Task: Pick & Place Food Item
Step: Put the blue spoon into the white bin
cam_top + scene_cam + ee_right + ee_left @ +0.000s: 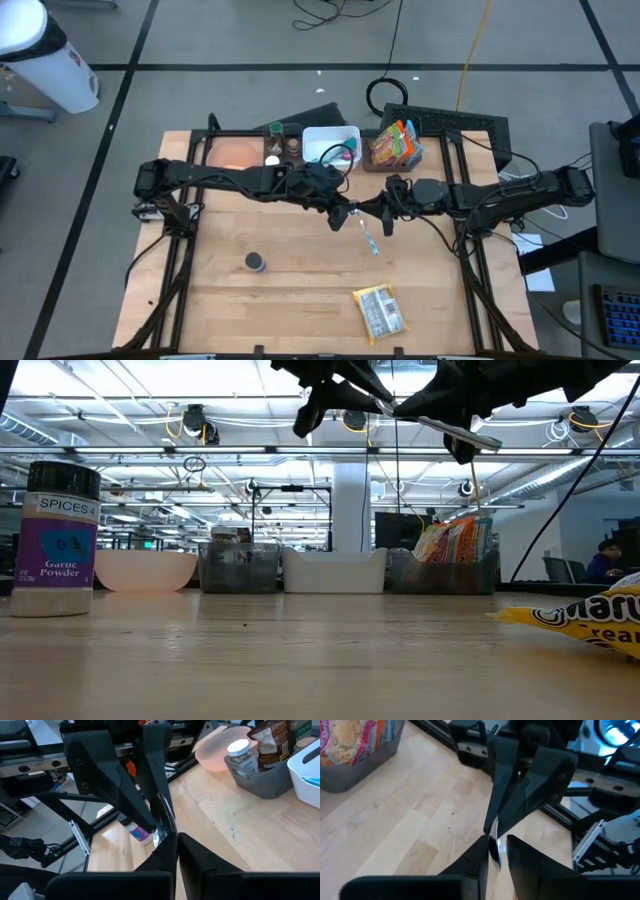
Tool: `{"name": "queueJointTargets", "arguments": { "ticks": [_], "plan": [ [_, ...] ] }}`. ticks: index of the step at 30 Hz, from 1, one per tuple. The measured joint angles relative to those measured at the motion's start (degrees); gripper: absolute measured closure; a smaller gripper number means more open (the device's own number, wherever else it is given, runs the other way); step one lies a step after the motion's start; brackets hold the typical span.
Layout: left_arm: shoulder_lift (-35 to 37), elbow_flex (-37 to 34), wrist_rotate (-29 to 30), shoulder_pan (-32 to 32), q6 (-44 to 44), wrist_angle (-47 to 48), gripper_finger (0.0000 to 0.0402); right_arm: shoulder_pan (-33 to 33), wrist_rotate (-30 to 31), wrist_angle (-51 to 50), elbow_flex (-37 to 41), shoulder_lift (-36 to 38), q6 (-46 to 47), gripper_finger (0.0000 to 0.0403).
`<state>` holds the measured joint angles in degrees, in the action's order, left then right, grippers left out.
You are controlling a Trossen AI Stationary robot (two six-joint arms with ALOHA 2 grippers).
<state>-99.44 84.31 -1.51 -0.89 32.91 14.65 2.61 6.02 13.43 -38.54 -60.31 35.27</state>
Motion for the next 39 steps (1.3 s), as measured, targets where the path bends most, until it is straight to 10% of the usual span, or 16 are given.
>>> {"name": "queueJointTargets", "arguments": {
  "ticks": [13, 22, 39],
  "plan": [
    [0.0, 0.0, -6.6, -4.5, 0.9, -1.3, 0.0233, 0.0, 5.2, -0.1, 0.0, 1.9, -0.6, 0.0402],
    [0.1, 0.0, -7.6, -3.7, 2.7, -4.6, 0.0214, 0.0, 19.2, 0.1, 0.0, 8.6, -2.9, 0.0403],
    [0.1, 0.0, 23.1, 4.5, -10.5, -9.7, 0.0213, -0.1, 28.7, 13.1, 0.0, 1.9, 1.8, 0.0403]
  ]
}}
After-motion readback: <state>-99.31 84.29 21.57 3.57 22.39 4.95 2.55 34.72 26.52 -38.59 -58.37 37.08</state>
